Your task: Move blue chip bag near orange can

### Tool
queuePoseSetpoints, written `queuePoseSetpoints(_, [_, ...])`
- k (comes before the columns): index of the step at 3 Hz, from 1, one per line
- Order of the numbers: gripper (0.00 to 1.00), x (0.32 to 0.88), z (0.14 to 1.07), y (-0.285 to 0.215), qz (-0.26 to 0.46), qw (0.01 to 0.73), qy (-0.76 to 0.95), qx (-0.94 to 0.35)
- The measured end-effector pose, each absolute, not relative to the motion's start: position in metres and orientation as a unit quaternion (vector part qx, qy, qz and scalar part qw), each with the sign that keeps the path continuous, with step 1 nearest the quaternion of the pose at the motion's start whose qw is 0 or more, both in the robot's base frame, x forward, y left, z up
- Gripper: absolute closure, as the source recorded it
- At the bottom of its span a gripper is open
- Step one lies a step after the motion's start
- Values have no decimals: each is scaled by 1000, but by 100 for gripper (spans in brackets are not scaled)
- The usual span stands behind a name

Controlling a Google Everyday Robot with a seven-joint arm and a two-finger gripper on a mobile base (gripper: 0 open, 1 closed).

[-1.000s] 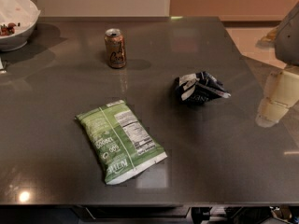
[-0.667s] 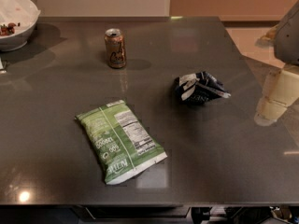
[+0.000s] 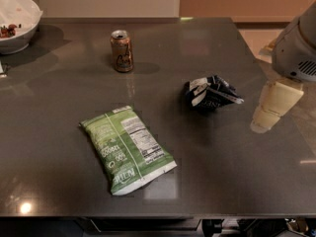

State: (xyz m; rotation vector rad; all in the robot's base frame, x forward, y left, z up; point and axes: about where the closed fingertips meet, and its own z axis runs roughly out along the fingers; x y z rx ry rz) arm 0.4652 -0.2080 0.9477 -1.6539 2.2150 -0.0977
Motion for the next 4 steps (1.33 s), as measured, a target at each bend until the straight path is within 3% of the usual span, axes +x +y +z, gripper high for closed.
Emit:
queuePoseSetpoints(3, [0,522,895,-191,11,230,785,-576])
queuePoseSetpoints(4, [9,539,884,-187,34,237,787,-569])
